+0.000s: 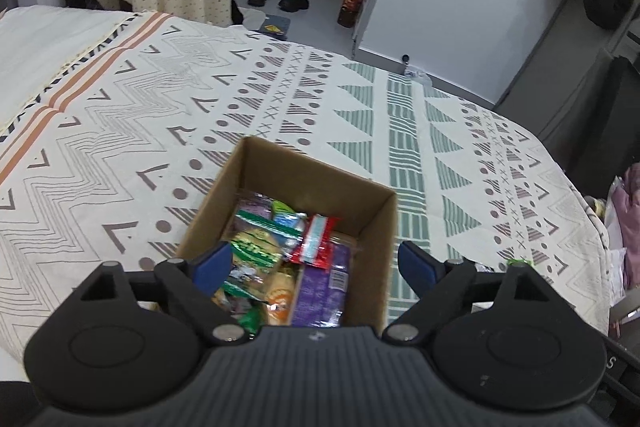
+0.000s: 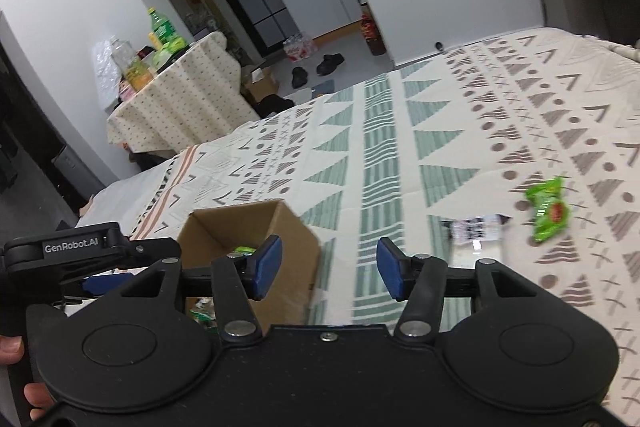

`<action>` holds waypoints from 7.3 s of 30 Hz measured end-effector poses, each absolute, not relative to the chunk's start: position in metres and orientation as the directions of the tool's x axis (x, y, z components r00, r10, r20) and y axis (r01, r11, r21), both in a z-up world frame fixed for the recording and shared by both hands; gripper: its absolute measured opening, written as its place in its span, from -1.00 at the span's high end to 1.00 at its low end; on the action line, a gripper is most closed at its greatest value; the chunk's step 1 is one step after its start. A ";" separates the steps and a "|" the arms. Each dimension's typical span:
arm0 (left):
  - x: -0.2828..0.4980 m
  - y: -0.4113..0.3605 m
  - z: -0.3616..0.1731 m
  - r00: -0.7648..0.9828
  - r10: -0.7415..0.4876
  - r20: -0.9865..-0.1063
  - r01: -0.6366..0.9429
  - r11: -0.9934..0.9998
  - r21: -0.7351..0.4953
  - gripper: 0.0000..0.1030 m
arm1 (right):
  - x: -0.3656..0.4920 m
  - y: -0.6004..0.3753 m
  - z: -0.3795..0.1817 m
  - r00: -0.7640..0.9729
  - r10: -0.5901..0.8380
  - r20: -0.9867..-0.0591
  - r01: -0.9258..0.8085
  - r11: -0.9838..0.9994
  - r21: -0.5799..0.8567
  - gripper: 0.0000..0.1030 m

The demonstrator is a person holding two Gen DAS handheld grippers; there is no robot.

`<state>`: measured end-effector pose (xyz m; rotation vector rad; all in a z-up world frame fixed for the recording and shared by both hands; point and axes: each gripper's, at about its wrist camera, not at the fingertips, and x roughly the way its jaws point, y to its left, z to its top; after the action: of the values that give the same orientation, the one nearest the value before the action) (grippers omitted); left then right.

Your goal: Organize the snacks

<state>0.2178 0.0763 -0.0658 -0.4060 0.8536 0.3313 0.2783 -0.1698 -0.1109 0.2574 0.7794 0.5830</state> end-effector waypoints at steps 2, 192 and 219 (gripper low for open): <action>0.219 0.068 -0.066 0.616 0.110 -0.780 -0.425 0.880 -0.211 -0.73 | 0.278 -0.182 -0.111 0.575 0.570 -0.586 -0.387 0.821 0.419 -0.07; 0.148 0.152 -0.058 0.645 0.046 -0.762 -0.516 0.762 -0.391 -0.60 | 0.210 -0.091 -0.086 0.499 0.592 -0.633 -0.376 0.806 0.458 0.11; 0.111 0.079 -0.017 0.599 0.018 -0.800 -0.362 0.898 -0.250 -0.92 | 0.167 -0.180 -0.036 0.635 0.514 -0.576 -0.305 0.852 0.425 -0.84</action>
<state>0.1113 0.0795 -0.0175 -0.4132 0.9073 0.2279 0.1670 -0.1798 -0.0361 0.3014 0.7473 0.4762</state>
